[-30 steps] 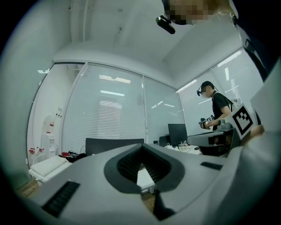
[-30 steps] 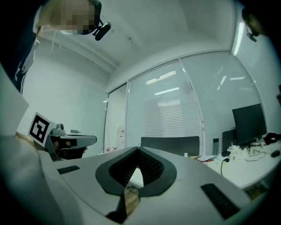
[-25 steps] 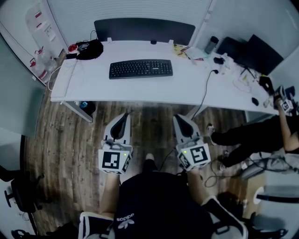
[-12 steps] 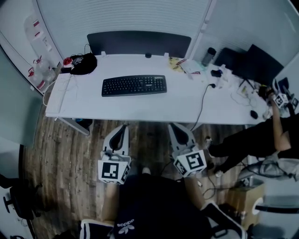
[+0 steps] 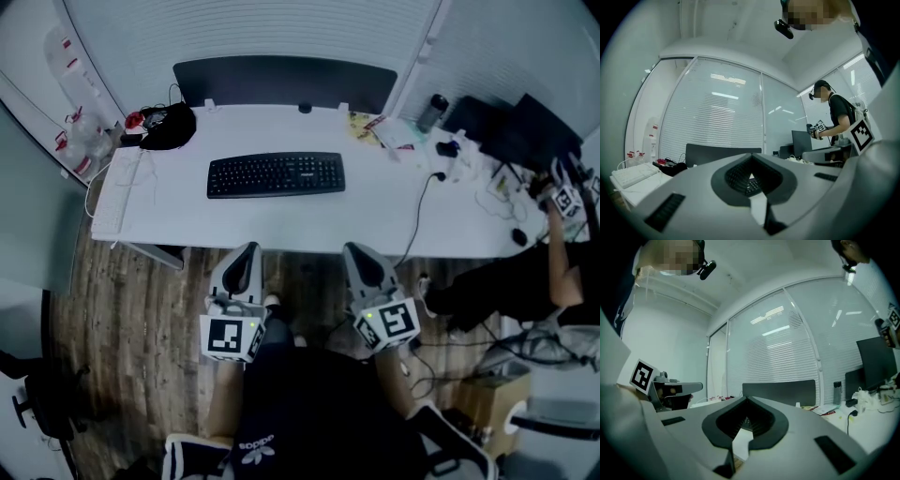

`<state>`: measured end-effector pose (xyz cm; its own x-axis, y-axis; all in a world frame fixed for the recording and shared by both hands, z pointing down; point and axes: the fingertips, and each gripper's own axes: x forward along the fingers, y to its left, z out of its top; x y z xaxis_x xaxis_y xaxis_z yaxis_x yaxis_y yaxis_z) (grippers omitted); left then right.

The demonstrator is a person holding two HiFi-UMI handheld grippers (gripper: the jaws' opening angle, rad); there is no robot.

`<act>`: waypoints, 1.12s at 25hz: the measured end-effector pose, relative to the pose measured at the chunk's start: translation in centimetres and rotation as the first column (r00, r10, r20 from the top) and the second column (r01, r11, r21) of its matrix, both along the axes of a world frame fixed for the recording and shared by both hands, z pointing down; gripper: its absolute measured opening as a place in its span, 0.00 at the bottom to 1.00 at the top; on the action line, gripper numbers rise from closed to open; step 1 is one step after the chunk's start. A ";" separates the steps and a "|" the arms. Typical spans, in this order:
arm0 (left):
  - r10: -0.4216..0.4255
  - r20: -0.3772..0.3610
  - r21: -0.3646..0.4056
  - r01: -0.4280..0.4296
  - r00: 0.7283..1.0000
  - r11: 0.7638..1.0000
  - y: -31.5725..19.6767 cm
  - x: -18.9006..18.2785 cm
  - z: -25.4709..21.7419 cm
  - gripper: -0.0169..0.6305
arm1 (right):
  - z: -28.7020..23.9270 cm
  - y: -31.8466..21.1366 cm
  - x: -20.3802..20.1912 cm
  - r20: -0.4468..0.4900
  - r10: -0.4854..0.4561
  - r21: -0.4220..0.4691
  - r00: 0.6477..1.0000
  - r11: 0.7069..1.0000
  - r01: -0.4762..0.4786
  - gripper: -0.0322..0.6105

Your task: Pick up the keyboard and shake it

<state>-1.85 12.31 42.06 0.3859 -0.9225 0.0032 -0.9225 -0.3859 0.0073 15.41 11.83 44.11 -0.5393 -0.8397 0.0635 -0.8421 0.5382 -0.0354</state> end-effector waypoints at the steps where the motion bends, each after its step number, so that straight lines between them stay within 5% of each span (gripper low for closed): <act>1: 0.003 0.004 0.001 -0.003 1.000 1.000 -0.8 -0.4 0.0 0.03 | 0.0 -0.7 -0.3 0.000 0.001 0.000 1.000 1.000 -0.001 0.06; 16: 0.098 0.008 -0.006 -0.098 0.995 0.995 -14.7 -6.3 -1.6 0.03 | -1.6 -11.9 -5.1 -0.021 0.089 0.033 0.996 0.996 -0.088 0.06; 28: 0.164 -0.007 -0.050 -0.164 0.986 0.985 -18.1 -8.0 1.7 0.03 | -0.8 -15.3 -7.6 -0.034 0.101 0.011 0.994 0.995 -0.100 0.06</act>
<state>-9.85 -5.78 43.76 0.5323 -0.8452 0.0470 -0.8465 -0.5313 0.0333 7.84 -3.42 43.27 -0.4498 -0.8902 0.0729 -0.8926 0.4509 -0.0010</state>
